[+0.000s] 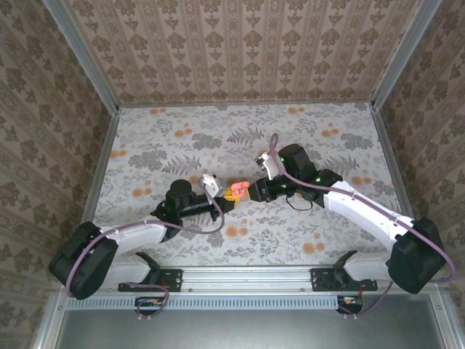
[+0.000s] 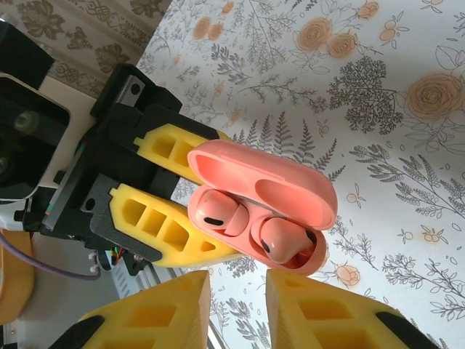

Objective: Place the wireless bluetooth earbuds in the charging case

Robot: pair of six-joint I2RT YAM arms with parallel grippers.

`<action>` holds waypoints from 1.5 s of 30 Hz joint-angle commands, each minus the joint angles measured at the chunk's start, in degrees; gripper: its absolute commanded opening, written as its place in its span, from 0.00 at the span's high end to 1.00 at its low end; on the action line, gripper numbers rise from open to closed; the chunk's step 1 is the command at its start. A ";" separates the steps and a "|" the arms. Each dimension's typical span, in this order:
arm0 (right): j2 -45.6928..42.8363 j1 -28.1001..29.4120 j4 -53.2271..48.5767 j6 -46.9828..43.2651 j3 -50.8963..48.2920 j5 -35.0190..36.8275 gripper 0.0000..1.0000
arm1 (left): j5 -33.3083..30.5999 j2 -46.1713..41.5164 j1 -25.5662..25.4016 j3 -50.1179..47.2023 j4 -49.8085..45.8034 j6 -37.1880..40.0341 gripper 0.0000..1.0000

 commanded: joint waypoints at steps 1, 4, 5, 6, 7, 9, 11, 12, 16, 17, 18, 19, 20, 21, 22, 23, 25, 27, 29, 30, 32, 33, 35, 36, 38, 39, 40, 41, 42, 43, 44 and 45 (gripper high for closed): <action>1.03 -0.41 0.99 0.55 0.63 0.67 0.73 | 0.26 -1.40 -0.39 1.68 0.51 1.23 0.82; 1.21 -0.49 1.33 0.61 0.60 0.80 0.74 | 0.37 -1.48 -0.40 1.79 0.49 1.29 0.82; 1.17 -0.58 1.50 0.73 0.48 0.78 0.75 | 0.31 -1.57 -0.40 1.77 0.56 1.29 0.82; 1.12 -0.66 1.81 0.73 0.36 0.77 0.75 | 0.30 -1.65 -0.41 1.77 0.45 1.26 0.82; 1.08 -0.74 1.96 0.93 0.42 0.74 0.75 | 0.35 -1.74 -0.44 1.78 0.31 1.28 0.82; 1.04 -0.84 2.20 1.06 0.25 0.76 0.76 | 0.34 -1.92 -0.43 1.73 0.18 1.25 0.82; 0.89 -0.84 2.31 1.13 0.03 0.91 0.77 | 0.30 -2.25 -0.50 1.64 -0.17 1.44 0.82; 0.91 -0.84 2.40 1.15 -0.08 0.89 0.77 | 0.29 -2.44 -0.53 1.59 -0.25 1.40 0.82; 0.26 -0.92 2.44 1.38 -0.52 1.11 0.77 | -0.20 -2.98 -0.51 1.25 -0.37 1.64 0.82; -0.20 -0.93 2.62 1.57 -0.64 1.34 0.77 | -0.09 -2.89 -0.53 1.15 -0.39 1.65 0.82; -0.82 -0.98 2.88 1.70 -0.84 1.60 0.76 | -0.08 -2.89 -0.53 1.07 -0.42 1.67 0.82; -1.65 -1.09 3.28 2.07 -1.24 1.79 0.76 | -0.08 -2.89 -0.46 0.98 -0.42 1.69 0.82; -2.47 -1.39 3.59 2.50 -1.50 1.75 0.75 | -0.06 -2.97 -0.47 0.95 -0.42 1.63 0.82; -3.07 -1.61 3.61 2.92 -1.59 1.83 0.74 | 0.03 -2.98 -0.51 0.83 -0.48 1.57 0.82; -3.71 -2.03 3.38 3.36 -1.68 1.75 0.73 | 0.00 -3.06 -0.51 0.82 -0.65 1.70 0.82; -4.16 -2.37 2.92 3.73 -1.63 1.66 0.72 | 0.02 -3.20 -0.53 0.89 -0.81 1.76 0.82; -4.88 -2.92 2.06 4.43 -1.43 1.66 0.72 | 0.03 -3.41 -0.60 0.97 -1.24 1.94 0.82; -5.43 -3.46 1.29 5.78 -1.22 1.85 0.71 | -0.08 -3.74 -0.62 0.97 -1.60 2.09 0.82; -5.33 -4.19 -0.09 7.35 -0.59 1.86 0.70 | -0.20 -4.03 -0.62 1.02 -2.13 2.43 0.82; -5.22 -4.43 -0.59 7.91 -0.24 1.63 0.71 | -0.10 -4.12 -0.65 1.09 -2.47 2.62 0.82; -4.80 -4.69 -1.87 9.19 0.34 1.26 0.71 | -0.05 -4.33 -0.77 1.41 -3.39 3.09 0.82; -4.56 -4.79 -2.23 9.61 0.56 1.14 0.70 | 0.10 -4.46 -0.75 1.49 -3.77 3.34 0.82; -4.08 -4.86 -2.60 10.59 0.99 0.79 0.70 | 0.06 -4.63 -0.84 1.58 -4.24 3.66 0.82; -3.85 -4.84 -2.63 10.84 1.11 0.55 0.69 | 0.11 -4.73 -0.83 1.59 -4.34 3.75 0.82; -3.47 -4.84 -2.63 11.35 1.41 0.18 0.68 | 0.10 -4.73 -0.84 1.74 -4.51 3.93 0.82; -3.21 -4.88 -2.63 11.61 1.55 0.00 0.68 | 0.20 -4.73 -0.87 1.84 -4.69 4.01 0.82; -2.98 -4.89 -2.56 11.65 1.70 -0.27 0.68 | 0.18 -4.73 -0.88 1.93 -4.87 4.15 0.82; -2.85 -4.84 -2.62 11.73 1.75 -0.44 0.68 | 0.20 -4.72 -0.88 2.03 -5.02 4.21 0.82; -2.67 -4.89 -2.64 11.81 1.88 -0.60 0.68 | 0.21 -4.73 -0.87 2.07 -5.13 4.28 0.82; -2.57 -4.81 -2.80 11.87 2.01 -0.80 0.68 | 0.26 -4.73 -0.88 2.13 -5.10 4.28 0.82; -2.46 -4.84 -2.87 11.83 2.03 -0.89 0.68 | 0.26 -4.81 -0.89 2.12 -5.23 4.37 0.82; -2.38 -4.88 -2.92 11.75 2.04 -0.90 0.68 | 0.29 -4.74 -0.97 2.20 -5.38 4.37 0.82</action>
